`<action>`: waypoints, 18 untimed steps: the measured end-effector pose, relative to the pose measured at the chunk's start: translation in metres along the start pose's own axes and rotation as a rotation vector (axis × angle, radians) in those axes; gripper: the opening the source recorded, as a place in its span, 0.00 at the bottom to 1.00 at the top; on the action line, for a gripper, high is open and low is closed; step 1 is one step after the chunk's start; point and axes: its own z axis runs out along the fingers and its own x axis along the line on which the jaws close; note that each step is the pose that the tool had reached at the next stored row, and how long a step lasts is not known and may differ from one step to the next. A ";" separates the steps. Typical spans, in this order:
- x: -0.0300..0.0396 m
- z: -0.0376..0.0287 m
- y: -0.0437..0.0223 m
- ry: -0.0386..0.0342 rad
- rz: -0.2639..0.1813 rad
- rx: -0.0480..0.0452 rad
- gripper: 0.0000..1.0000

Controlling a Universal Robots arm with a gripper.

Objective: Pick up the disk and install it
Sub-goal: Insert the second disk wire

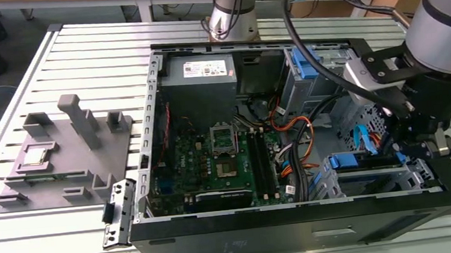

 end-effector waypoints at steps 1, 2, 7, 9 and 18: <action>0.0000 0.0001 0.0001 -0.0015 -0.006 -0.0001 0.16; 0.0000 0.0002 0.0001 -0.0034 -0.010 -0.0001 0.16; 0.0009 0.0033 0.0008 -0.0074 -0.011 -0.0001 0.16; 0.0010 0.0037 0.0009 -0.0196 -0.008 0.0002 0.16; 0.0054 0.0051 0.0013 -0.0262 -0.007 0.0005 0.16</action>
